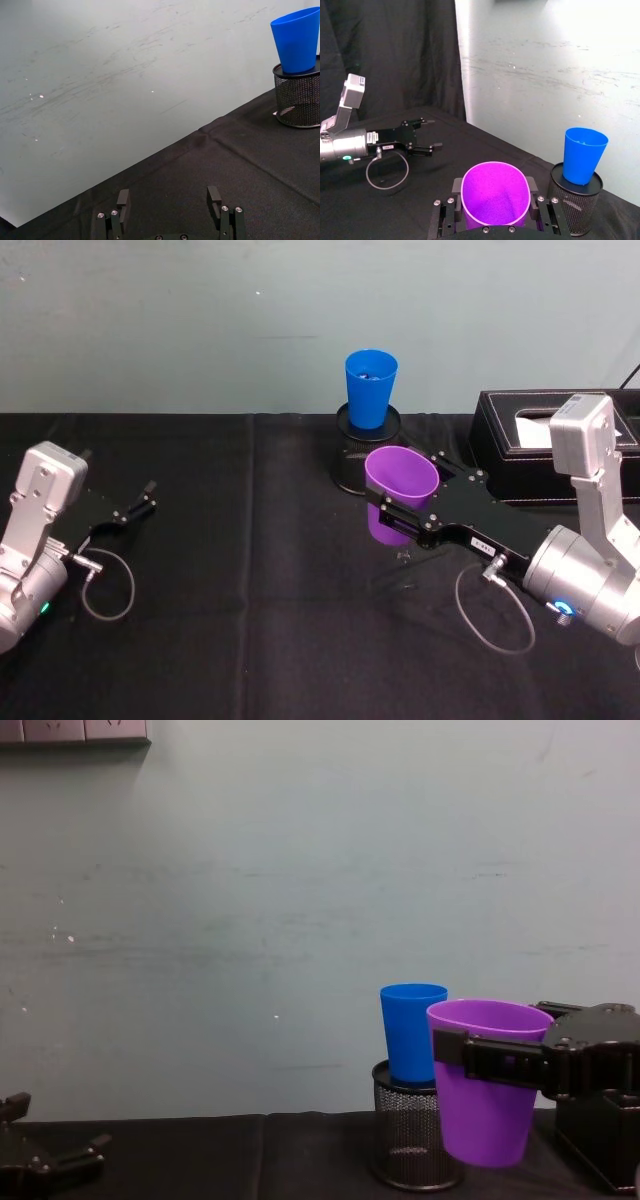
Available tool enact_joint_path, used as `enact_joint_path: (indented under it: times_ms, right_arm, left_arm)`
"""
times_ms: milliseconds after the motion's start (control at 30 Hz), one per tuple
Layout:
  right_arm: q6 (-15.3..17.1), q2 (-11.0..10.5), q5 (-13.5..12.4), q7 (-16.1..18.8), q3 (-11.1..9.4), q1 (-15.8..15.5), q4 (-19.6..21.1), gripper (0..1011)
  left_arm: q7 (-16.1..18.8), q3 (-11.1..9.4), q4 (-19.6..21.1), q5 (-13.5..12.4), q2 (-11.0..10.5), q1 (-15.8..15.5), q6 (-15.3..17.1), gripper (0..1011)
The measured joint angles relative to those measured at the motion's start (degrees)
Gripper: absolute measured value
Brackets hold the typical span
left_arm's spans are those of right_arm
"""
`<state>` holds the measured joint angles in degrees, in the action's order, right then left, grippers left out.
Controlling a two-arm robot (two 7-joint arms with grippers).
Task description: Pick up one cup with a gripper and tap it against the other cup.
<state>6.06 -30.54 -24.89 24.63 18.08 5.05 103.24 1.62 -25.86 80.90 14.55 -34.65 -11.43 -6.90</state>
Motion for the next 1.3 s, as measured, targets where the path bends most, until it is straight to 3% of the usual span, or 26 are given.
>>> enact_joint_path:
  times_ms: [1300]
  right_arm:
    - [0.0, 0.0, 0.0, 0.0, 0.0, 0.0, 0.0, 734]
  left_arm:
    - [0.0, 0.0, 0.0, 0.0, 0.0, 0.0, 0.0, 1000]
